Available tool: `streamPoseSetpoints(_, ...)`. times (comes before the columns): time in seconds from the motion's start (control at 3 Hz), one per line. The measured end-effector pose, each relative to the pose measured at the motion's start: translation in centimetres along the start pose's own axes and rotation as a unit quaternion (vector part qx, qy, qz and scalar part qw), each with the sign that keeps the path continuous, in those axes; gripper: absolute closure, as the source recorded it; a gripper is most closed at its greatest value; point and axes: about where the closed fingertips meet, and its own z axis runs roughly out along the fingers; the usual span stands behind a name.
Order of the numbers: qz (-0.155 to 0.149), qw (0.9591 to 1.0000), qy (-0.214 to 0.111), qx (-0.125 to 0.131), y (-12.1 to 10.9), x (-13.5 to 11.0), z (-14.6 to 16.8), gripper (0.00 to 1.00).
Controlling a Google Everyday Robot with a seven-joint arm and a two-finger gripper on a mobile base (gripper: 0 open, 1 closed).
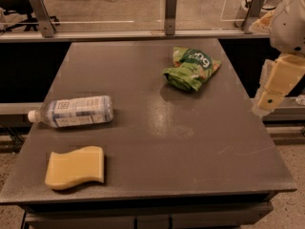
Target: Move green rice chip bag near blue plastic bottle
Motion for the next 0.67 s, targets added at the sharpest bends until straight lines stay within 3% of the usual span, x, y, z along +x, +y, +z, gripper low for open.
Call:
streamPoseSetpoints(0.33,-0.047,0.9988,-0.013,0.002,-3.2,-0.8,1.5,0.00)
streamPoseSetpoints(0.67,-0.101,0.9949,-0.010,0.004,-6.2,-2.3,3.8,0.00)
